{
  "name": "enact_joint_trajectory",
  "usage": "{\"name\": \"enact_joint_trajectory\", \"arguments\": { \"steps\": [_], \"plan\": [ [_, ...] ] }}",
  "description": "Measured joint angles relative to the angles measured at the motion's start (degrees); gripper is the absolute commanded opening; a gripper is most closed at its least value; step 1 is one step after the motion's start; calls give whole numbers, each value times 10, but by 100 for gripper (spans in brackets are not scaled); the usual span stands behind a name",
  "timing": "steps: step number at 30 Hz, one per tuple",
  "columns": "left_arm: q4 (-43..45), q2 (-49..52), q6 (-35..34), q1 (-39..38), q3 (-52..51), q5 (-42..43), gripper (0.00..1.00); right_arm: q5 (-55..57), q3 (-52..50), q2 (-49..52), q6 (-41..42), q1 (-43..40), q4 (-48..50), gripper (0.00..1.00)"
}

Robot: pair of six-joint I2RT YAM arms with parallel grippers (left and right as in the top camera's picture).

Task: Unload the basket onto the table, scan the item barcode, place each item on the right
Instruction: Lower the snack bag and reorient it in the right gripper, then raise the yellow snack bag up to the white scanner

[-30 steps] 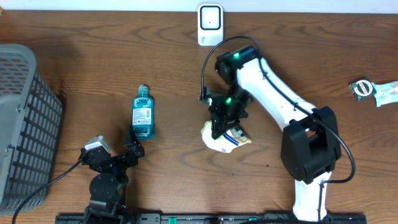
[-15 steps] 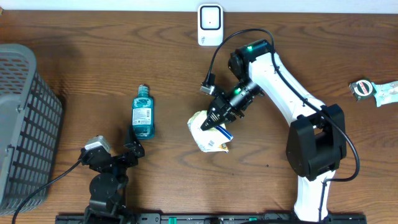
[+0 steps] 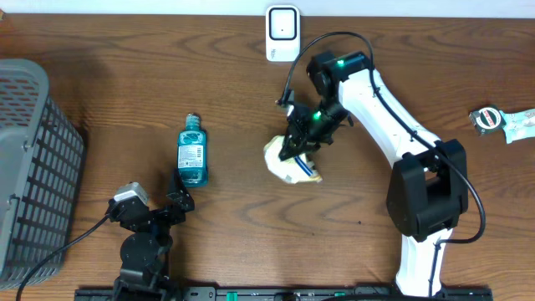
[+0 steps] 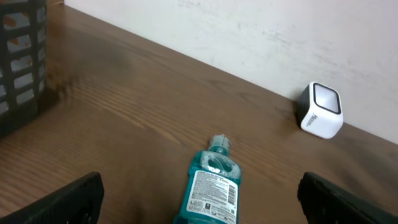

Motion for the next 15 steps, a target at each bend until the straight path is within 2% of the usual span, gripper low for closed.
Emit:
{"name": "enact_joint_trajectory", "arguments": {
  "steps": [3,5,11,15],
  "plan": [
    [0,0,0,0,0,0,98,154,0,-14,139,-3,57,1],
    [0,0,0,0,0,0,98,214,0,-31,190,-4,100,1],
    [0,0,0,0,0,0,98,283,2,-70,248,-5,255,1],
    [0,0,0,0,0,0,98,322,3,-65,256,-5,308,1]
  ]
}}
